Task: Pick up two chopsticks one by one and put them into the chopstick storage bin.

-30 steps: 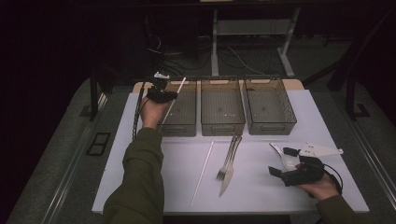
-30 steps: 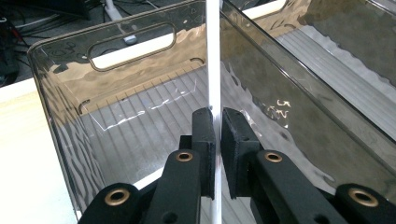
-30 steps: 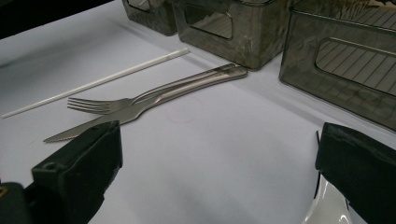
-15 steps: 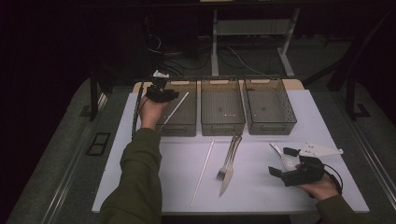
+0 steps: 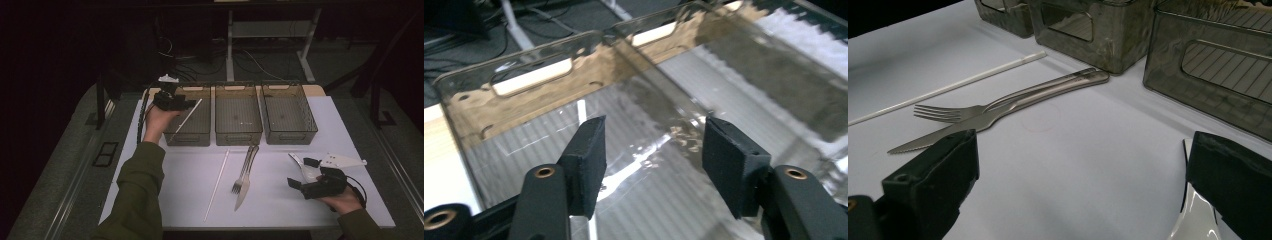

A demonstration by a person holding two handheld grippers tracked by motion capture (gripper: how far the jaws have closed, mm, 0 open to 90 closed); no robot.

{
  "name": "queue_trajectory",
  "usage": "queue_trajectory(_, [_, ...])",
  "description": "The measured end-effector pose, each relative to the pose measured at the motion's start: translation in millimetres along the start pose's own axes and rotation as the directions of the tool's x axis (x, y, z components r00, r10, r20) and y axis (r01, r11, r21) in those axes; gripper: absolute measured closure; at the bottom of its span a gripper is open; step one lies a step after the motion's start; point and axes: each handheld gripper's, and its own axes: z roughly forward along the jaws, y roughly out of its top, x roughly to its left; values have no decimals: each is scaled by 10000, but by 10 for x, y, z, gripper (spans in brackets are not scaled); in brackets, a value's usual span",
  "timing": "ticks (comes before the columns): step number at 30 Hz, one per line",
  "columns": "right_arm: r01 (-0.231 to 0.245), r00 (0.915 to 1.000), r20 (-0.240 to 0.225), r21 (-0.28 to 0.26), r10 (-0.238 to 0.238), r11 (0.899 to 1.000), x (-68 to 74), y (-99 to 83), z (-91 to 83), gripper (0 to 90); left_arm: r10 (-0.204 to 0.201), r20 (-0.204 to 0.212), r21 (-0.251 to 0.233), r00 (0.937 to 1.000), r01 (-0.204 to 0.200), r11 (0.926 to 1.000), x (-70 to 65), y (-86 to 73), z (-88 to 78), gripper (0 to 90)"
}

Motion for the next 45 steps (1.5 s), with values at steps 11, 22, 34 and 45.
queue_trajectory(11, [115, 9999, -57, 146, -114, 9998, -19, -33, 43, 7, 538, 475, -546, 9974, -512, 9972, -369, -82, -223, 298])
queue_trajectory(22, [61, 10000, -57, 127, -60, 9999, -8, -29, 34, 7, 1083, 820, -529, 9907, -1042, 9931, -791, -451, -439, 282])
queue_trajectory(34, [-40, 10000, 20, 90, 40, 10000, -11, -29, 28, 7, 1238, 986, -56, 9874, -1239, 9923, -1138, -1009, -510, 324])
queue_trajectory(45, [-67, 10000, 74, 64, 67, 10000, -13, -27, 23, 7, 1059, 1594, 471, 9815, -1147, 9923, -1381, -1394, -512, 483])
